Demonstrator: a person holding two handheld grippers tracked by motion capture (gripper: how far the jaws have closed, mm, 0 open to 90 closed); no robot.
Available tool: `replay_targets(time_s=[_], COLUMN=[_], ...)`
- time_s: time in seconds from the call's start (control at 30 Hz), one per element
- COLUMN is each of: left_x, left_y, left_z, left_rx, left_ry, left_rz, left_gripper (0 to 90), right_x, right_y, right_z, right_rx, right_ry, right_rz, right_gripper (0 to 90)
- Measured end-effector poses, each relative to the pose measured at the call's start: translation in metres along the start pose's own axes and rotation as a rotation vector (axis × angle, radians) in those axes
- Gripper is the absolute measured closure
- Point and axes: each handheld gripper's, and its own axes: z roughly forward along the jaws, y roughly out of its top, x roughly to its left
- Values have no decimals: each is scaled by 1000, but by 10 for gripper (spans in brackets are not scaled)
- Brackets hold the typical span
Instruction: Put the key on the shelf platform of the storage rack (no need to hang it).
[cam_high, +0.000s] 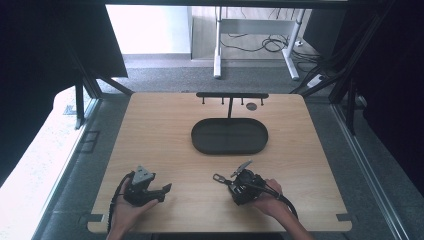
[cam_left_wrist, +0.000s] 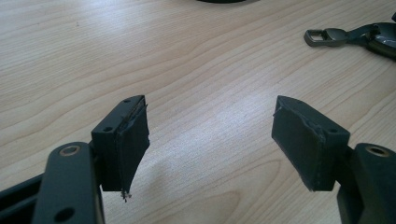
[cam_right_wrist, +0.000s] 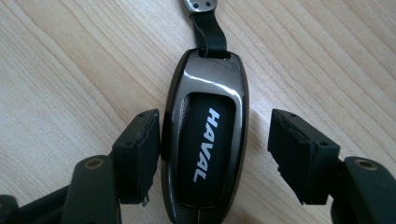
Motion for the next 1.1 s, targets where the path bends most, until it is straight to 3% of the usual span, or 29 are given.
replay_targets(time_s=[0.2, 0.4, 0.83, 1.1], left_x=[2, 3, 2, 2], left_y=[-1, -1, -2, -3], left_z=[1, 1, 3, 5], left_rx=[9, 7, 27, 35], left_ry=[7, 9, 3, 2], left_rz=[-5, -6, 4, 10], left_gripper=[276, 276, 277, 278], right_x=[2, 1, -4, -10], right_y=[2, 4, 5, 5], right_z=[3, 3, 3, 3], right_rx=[16, 30, 47, 59], right_ry=[4, 40, 77, 115], right_rz=[-17, -15, -16, 18], right_gripper=[393, 472, 490, 492])
